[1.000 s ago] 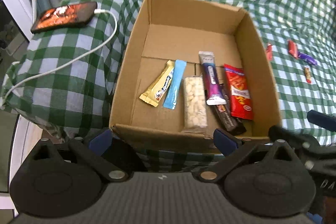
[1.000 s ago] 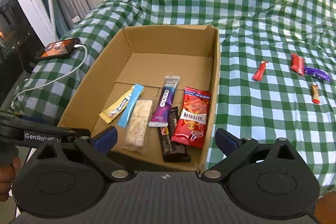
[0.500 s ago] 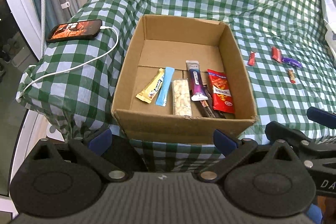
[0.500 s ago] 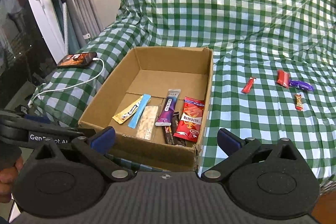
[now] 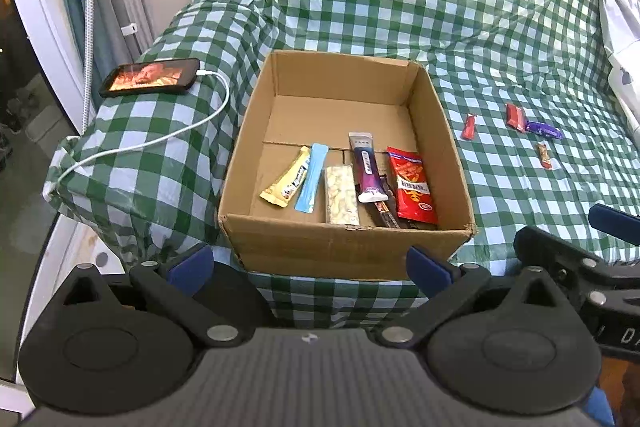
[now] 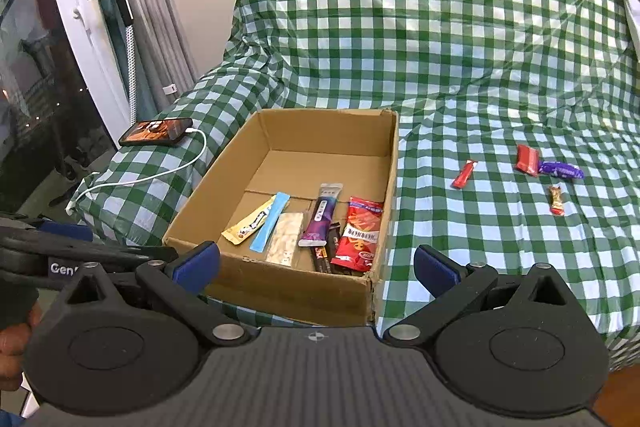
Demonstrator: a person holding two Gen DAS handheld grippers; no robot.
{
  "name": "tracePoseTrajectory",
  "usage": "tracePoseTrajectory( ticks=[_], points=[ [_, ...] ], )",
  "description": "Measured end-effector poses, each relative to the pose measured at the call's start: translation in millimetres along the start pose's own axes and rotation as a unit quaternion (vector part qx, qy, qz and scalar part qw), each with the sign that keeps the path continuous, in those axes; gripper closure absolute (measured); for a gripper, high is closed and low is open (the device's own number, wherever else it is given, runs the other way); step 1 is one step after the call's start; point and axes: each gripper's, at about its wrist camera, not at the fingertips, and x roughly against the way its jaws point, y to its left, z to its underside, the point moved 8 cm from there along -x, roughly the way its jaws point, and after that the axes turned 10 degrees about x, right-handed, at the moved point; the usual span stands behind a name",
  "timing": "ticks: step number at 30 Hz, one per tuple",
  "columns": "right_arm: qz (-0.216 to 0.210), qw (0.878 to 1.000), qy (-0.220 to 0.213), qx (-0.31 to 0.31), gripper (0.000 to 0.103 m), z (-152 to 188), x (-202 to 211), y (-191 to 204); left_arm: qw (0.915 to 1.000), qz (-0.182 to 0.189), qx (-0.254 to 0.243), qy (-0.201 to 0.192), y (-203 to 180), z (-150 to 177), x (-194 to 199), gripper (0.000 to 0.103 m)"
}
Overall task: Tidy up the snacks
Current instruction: 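Lift both tools up away from the box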
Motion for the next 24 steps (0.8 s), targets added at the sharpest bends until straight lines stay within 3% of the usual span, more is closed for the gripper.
tracePoseTrajectory(
  ticks=[12,24],
  points=[
    [0.012,1.000,-0.001,0.019,0.001,0,6,3,0.9998,0.020,0.002,-0.010,-3,-2,6,0.000],
    [0.004,1.000,0.018,0.008,0.001,3,-15,-8,0.9997,0.006,-0.008,0.020,-9,-6,-19,0.000]
  ],
)
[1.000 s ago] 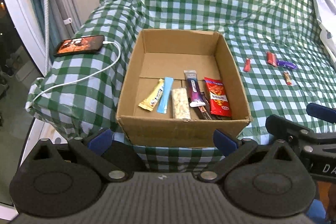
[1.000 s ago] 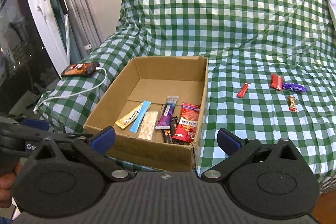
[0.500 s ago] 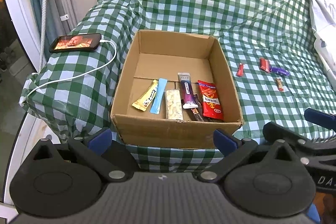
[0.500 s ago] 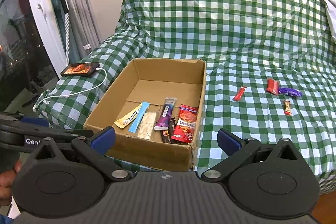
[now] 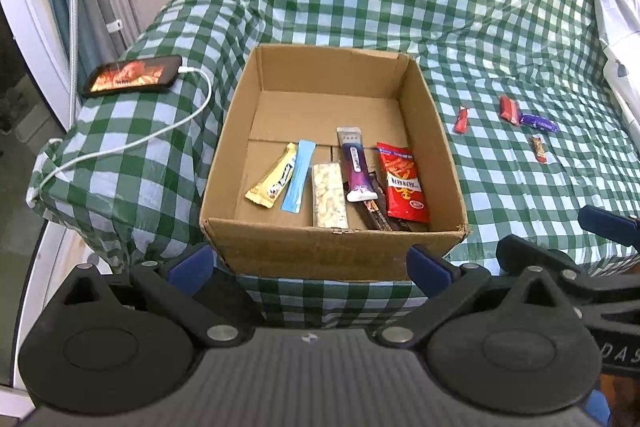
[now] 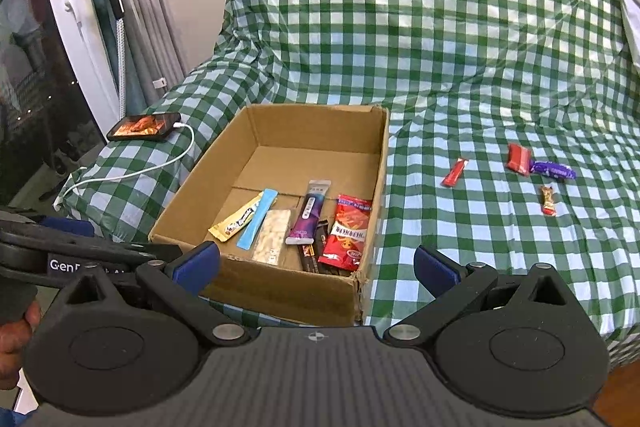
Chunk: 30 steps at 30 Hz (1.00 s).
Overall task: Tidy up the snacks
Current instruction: 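Lift both tools up away from the box, then move both tools toward the remaining red and orange snacks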
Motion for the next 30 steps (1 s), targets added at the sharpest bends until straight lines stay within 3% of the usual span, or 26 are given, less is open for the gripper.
tracePoseTrajectory(
  ticks=[10,30],
  points=[
    [-0.002,0.999,0.006,-0.033,0.001,4,-9,-22,0.9995,-0.001,-0.016,0.026,-22,-4,-17,0.000],
    [0.025,0.993,0.009,-0.113,0.001,13,-19,-106,0.9951,0.012,-0.087,0.045,-113,-32,-53,0.000]
  ],
)
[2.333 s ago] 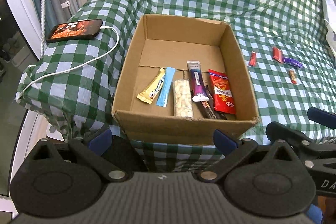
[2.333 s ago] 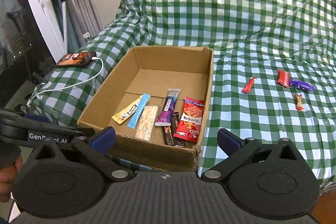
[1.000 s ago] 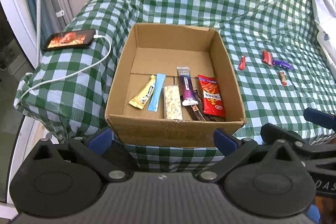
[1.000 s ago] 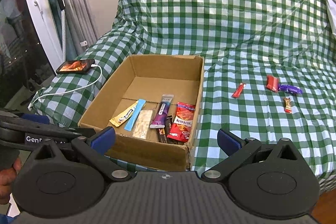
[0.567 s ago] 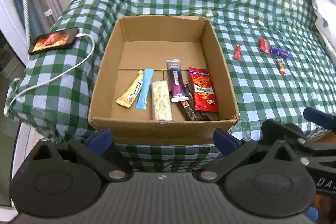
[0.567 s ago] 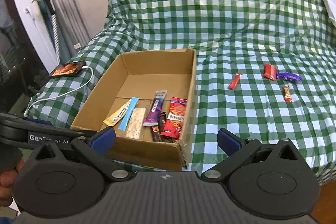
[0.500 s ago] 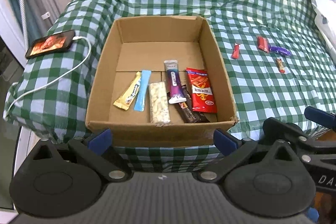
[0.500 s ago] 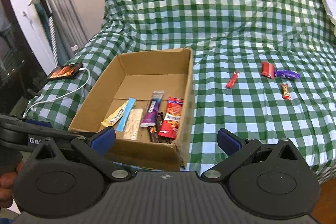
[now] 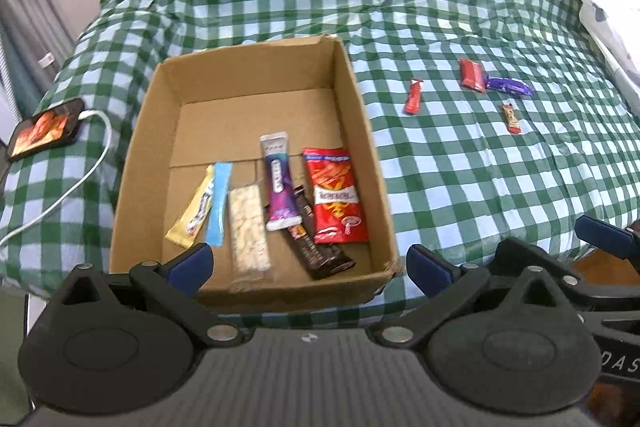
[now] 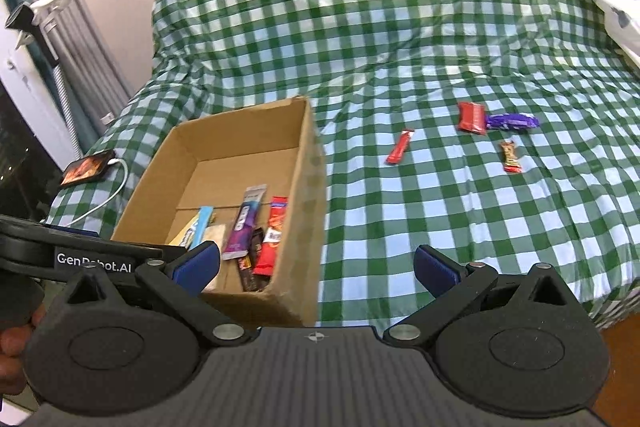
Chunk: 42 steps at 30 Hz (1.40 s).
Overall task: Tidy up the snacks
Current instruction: 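Move both tools toward the remaining red and orange snacks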
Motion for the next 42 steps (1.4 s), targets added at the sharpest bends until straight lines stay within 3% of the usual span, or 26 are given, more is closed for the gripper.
tracePoseTrajectory(
  ticks=[8,16,27,36,42],
  points=[
    [0.038,0.999,-0.004,-0.021,0.001,-14,-13,-51,0.9994,0.007,-0.034,0.006,-42,-38,-27,0.000],
    [0.102,0.993,0.003,-0.053,0.001,-19,-53,-138,0.9976,0.014,-0.063,0.024,-99,-79,-80,0.000],
    [0.143,0.986,0.019,-0.089,0.001,-27,-113,-235,0.9953,0.020,-0.074,0.059,-165,-111,-180,0.000],
    [0.154,0.986,0.008,-0.066,0.001,-44,-181,-275,0.9951,0.027,-0.053,0.079,-201,-149,-271,0.000],
    [0.158,0.985,0.022,-0.062,0.001,-42,-234,-296,0.9934,-0.005,-0.081,0.082,-214,-161,-341,0.000]
  ],
)
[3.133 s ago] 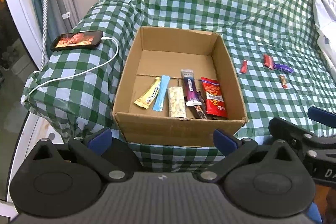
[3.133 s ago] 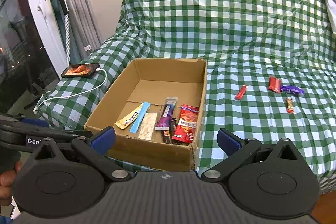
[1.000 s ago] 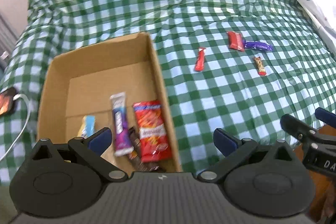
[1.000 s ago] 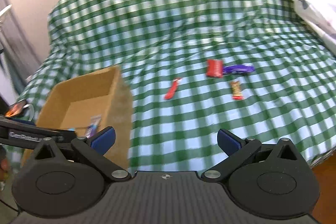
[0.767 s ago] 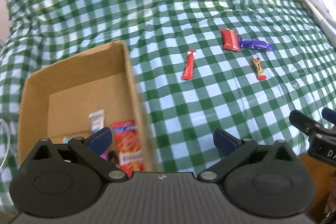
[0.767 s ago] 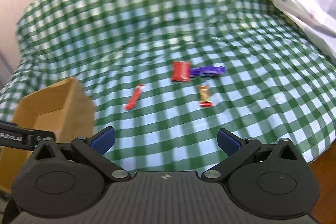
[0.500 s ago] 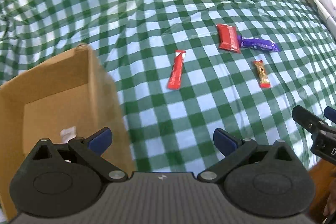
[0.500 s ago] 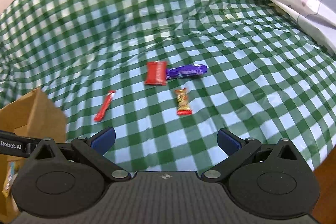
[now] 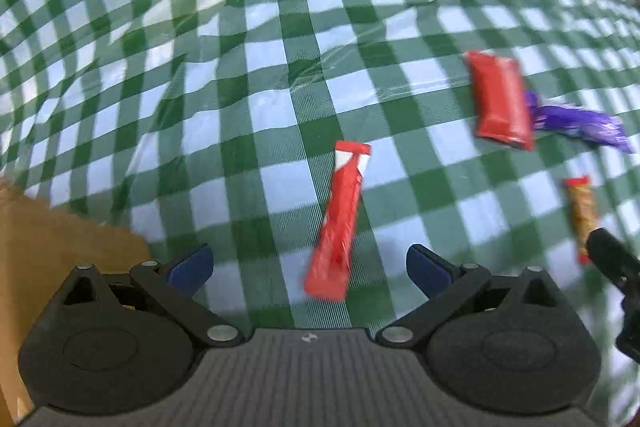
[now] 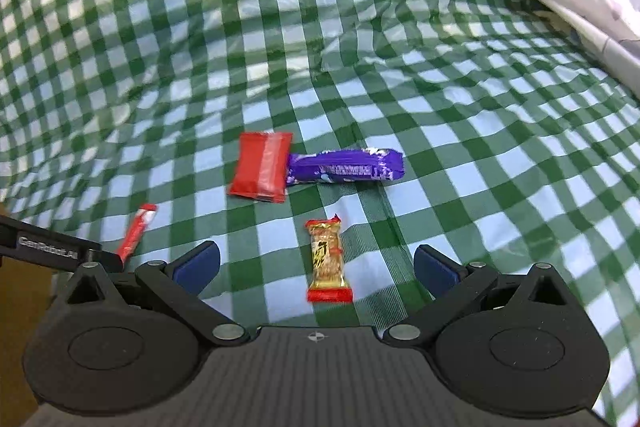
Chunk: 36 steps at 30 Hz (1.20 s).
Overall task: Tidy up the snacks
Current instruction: 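Move both tools toward the remaining red and orange snacks, then grasp the red stick with the left gripper while the right grasps the small orange bar, then carry the red stick and small orange bar over the box with both grippers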
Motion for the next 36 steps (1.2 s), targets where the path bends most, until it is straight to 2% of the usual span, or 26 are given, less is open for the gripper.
tracePoseTrajectory(
  ticks=[2,5,6,7,9,15,16,17,18,19,20,21,26,31,36],
  points=[
    [0.009,1.000,0.004,0.009,0.001,2,-20,-1,0.9998,-0.002,-0.013,0.013,-1,0,-20,0.000],
    [0.024,0.999,0.026,0.020,0.001,14,-47,-5,0.9991,0.039,0.015,0.010,7,-2,-26,0.000],
    [0.030,0.999,0.026,0.033,0.000,20,-53,-6,0.9986,0.047,0.021,0.012,10,-2,-27,0.000],
    [0.041,0.997,0.001,0.060,0.000,22,-51,-2,0.9983,0.052,0.022,0.013,11,-2,-28,0.000],
    [0.047,0.996,-0.014,0.068,0.000,26,-51,0,0.9985,0.048,0.021,0.011,11,-2,-27,0.000],
    [0.046,0.997,-0.014,0.066,0.000,26,-51,-2,0.9984,0.049,0.025,0.012,11,2,-24,0.000],
    [0.046,0.997,-0.012,0.067,0.001,25,-52,-2,0.9985,0.046,0.027,0.011,11,2,-22,0.004],
    [0.047,0.996,-0.007,0.069,0.004,25,-51,-1,0.9984,0.048,0.029,0.006,9,0,-20,0.023],
    [0.048,0.996,-0.007,0.071,0.025,24,-47,1,0.9980,0.058,0.026,-0.005,7,-1,-12,0.039],
    [0.050,0.996,-0.010,0.078,0.043,22,-42,5,0.9976,0.065,0.016,-0.016,4,-1,-4,0.085],
    [0.057,0.994,-0.006,0.093,0.074,21,-36,10,0.9977,0.066,0.008,-0.012,3,0,1,0.088],
    [0.055,0.993,0.003,0.103,0.082,22,-34,13,0.9975,0.068,0.013,-0.008,5,1,5,0.089],
    [0.029,0.998,0.017,0.054,0.083,19,-14,12,0.9949,0.093,0.027,-0.030,15,13,53,0.089],
    [0.004,0.999,-0.011,0.042,0.083,13,45,28,0.9928,0.107,0.040,-0.037,28,41,111,0.089],
    [-0.041,0.998,-0.026,0.047,0.083,24,114,63,0.9930,0.102,0.049,-0.035,55,91,165,0.089]
  ],
)
